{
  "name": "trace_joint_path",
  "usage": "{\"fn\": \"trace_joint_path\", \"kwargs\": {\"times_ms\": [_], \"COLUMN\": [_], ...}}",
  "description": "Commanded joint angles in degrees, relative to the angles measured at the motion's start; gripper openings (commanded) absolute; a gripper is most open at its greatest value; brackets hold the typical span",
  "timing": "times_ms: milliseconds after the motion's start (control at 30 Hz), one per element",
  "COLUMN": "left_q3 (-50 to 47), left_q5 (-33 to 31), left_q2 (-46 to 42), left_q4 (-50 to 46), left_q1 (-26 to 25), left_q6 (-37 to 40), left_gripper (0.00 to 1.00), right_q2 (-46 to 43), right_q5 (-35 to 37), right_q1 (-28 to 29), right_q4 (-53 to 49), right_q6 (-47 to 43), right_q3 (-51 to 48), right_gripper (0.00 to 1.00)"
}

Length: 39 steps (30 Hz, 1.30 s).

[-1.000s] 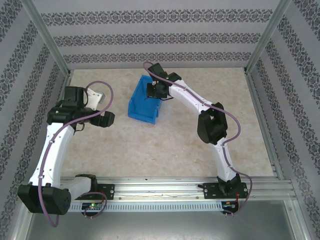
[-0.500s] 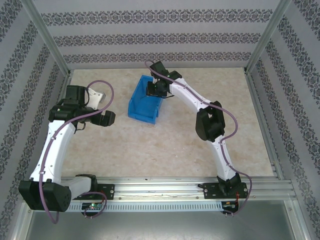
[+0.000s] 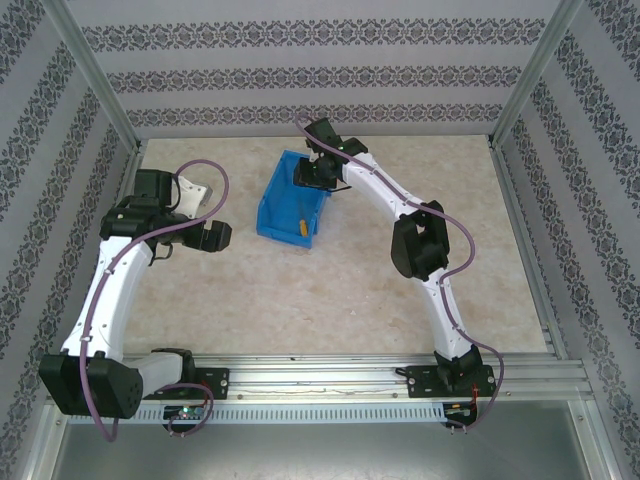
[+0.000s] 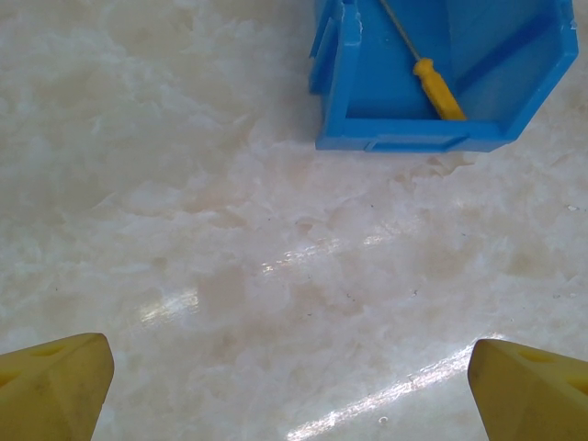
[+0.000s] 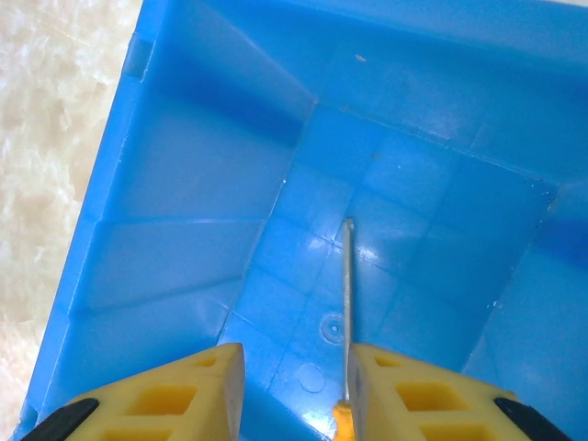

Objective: Put the screwdriver in the bin

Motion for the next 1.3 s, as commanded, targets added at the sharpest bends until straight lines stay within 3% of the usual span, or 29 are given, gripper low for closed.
{"fn": "trace_joint_path", "kwargs": {"times_ms": [0, 400, 633, 833, 933, 1167, 1267], "left_q3": [2.09, 1.46, 0.97, 2.1, 1.87, -0.42, -2.21], "left_q5": [1.48, 1.24, 1.54, 0.73, -0.68, -6.21, -9.13], "left_q2": [0.32, 0.42, 1.74, 3.31, 3.92, 4.28, 4.14], "left_q4": [1.54, 1.45, 1.6, 1.91, 2.73, 7.01, 9.82], "left_q1": [-0.69, -0.69, -0.69, -0.69, -0.69, -0.77, -0.76], "left_q6": [-0.76, -0.21, -0.13, -2.83, -4.36, -6.7, -8.52], "left_gripper": [0.99, 0.99, 0.99, 0.99, 0.99, 0.99, 0.99], "right_q2": [0.89, -1.14, -8.93, -22.99, -33.63, -55.82, -63.11], "right_q5": [-0.64, -0.51, 2.71, 6.55, 7.32, 11.64, 15.96], "right_q1": [-0.4, -0.42, 1.54, 3.27, 3.58, 2.75, 2.34], "right_q4": [-1.37, -1.03, 0.74, 5.89, 14.18, 24.39, 25.25], "right_q6": [-0.36, -2.03, -5.04, -7.53, -7.82, -9.09, -9.87], "right_q3": [1.86, 2.6, -2.25, -18.58, -32.96, -60.58, -68.87], "right_gripper": [0.36, 0.36, 0.35, 0.37, 0.41, 0.63, 0.78]}}
